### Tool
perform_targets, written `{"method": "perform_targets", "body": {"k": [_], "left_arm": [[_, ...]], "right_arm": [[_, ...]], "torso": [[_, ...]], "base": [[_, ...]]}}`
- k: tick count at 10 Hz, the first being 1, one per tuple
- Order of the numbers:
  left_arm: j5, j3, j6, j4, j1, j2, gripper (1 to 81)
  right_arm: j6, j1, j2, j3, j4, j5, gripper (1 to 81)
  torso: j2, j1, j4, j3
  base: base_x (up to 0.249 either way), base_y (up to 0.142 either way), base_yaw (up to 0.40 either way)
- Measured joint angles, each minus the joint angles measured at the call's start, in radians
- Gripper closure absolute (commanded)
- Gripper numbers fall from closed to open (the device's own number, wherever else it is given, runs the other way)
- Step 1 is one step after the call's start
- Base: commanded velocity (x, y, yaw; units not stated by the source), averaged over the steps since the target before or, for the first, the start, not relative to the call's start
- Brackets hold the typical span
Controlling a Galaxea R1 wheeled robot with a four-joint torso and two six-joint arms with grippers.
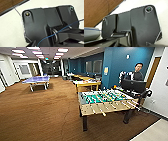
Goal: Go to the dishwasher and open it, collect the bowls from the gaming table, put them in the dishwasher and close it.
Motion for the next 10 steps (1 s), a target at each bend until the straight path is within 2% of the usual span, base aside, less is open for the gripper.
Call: {"method": "perform_targets", "body": {"k": [5,10], "left_arm": [[-0.001,0.000,0.000,-0.003,0.000,0.000,1.0],[-0.001,-0.001,0.000,-0.003,0.002,0.000,1.0]], "right_arm": [[0.000,-0.002,0.002,0.000,-0.002,-0.001,1.0],[0.000,-0.004,-0.003,-0.001,-0.003,-0.002,1.0]], "torso": [[0.000,0.000,0.000,0.000],[0.000,-0.001,0.000,0.000]], "base": [[0.000,0.000,0.187],[0.000,0.000,0.301]]}}
